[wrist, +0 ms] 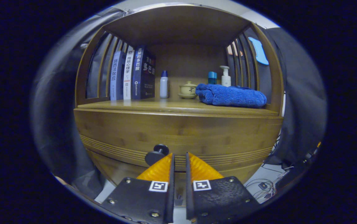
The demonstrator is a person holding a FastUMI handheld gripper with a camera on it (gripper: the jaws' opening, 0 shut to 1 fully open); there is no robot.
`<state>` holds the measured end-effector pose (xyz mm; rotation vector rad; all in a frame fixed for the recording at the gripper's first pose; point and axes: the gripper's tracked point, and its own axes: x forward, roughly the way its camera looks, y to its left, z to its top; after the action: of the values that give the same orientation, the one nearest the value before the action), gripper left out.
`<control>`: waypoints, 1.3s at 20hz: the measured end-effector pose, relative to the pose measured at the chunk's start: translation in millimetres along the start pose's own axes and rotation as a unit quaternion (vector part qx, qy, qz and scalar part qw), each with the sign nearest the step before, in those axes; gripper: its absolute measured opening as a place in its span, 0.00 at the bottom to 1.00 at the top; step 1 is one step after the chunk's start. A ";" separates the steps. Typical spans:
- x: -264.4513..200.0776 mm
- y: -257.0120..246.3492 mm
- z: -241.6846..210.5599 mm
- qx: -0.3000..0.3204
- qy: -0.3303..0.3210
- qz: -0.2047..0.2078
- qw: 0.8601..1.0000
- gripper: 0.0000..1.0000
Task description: Pull open the drawer, take out the items inside it, and place them on the countertop above the cabinet.
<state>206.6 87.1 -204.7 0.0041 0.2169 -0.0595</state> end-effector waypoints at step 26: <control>26.3 38.0 -5.5 -0.011 0.026 -0.016 0.999 0.33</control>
<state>233.4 123.6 -215.8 -0.0188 0.2698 -0.0891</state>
